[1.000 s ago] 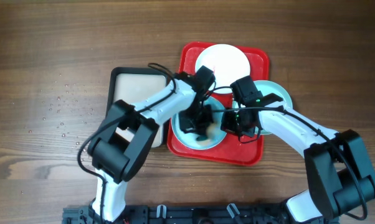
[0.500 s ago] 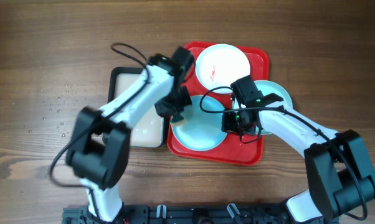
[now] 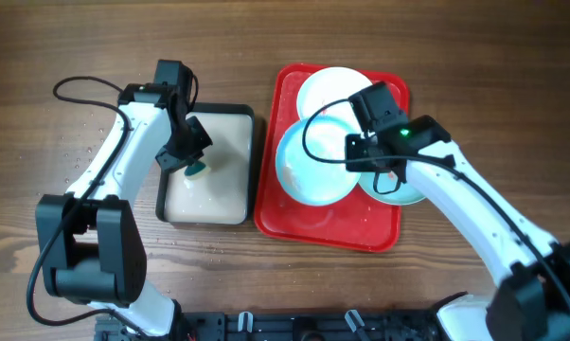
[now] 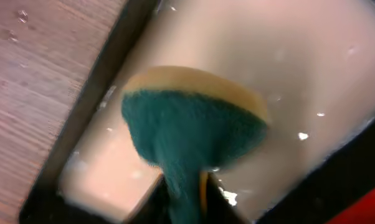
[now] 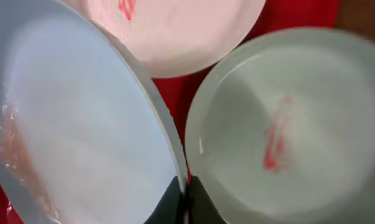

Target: Clean dirty plates on tray and stack at the side

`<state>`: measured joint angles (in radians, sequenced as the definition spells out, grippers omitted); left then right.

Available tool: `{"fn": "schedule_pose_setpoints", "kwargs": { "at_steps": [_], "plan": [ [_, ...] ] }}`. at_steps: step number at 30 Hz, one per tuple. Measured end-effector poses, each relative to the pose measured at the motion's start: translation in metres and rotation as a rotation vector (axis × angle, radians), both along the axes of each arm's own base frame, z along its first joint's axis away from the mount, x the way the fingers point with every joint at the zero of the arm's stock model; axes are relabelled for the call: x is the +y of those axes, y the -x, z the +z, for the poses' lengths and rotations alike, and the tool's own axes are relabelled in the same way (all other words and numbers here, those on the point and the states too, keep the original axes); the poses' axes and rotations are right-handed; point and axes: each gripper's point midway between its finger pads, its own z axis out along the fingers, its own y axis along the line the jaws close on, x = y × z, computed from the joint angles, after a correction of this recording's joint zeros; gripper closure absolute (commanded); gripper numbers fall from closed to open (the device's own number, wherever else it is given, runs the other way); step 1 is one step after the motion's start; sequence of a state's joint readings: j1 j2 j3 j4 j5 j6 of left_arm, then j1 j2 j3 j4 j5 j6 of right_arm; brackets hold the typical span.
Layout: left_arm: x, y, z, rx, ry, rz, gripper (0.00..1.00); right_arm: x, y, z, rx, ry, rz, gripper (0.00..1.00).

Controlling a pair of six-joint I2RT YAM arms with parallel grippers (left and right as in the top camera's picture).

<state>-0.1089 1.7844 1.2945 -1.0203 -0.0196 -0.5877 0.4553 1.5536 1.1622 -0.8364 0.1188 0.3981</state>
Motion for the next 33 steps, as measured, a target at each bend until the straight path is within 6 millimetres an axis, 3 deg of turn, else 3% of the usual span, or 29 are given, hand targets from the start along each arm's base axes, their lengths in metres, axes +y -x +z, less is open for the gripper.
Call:
{"fn": "schedule_pose_setpoints", "kwargs": {
  "at_steps": [5,7,12,23,33],
  "plan": [
    [-0.012,-0.002,0.012,-0.037,0.067,-0.053,0.36,0.005,0.016,0.021,-0.146,0.324,0.093,0.96],
    [-0.013,-0.003,0.036,-0.109,0.079,-0.064,0.00,0.017,0.022,0.035,-0.246,0.450,0.155,0.96],
    [-0.014,-0.002,0.079,-0.241,0.093,-0.070,0.00,0.033,0.028,0.071,-0.470,0.651,0.205,0.96],
    [-0.014,-0.002,0.079,-0.244,0.094,-0.070,0.00,0.053,0.023,0.111,-0.655,0.840,0.303,0.96],
    [-0.014,-0.002,0.079,-0.244,0.094,-0.070,0.00,0.064,0.016,0.120,-0.690,0.869,0.344,0.96]
  ]
}}
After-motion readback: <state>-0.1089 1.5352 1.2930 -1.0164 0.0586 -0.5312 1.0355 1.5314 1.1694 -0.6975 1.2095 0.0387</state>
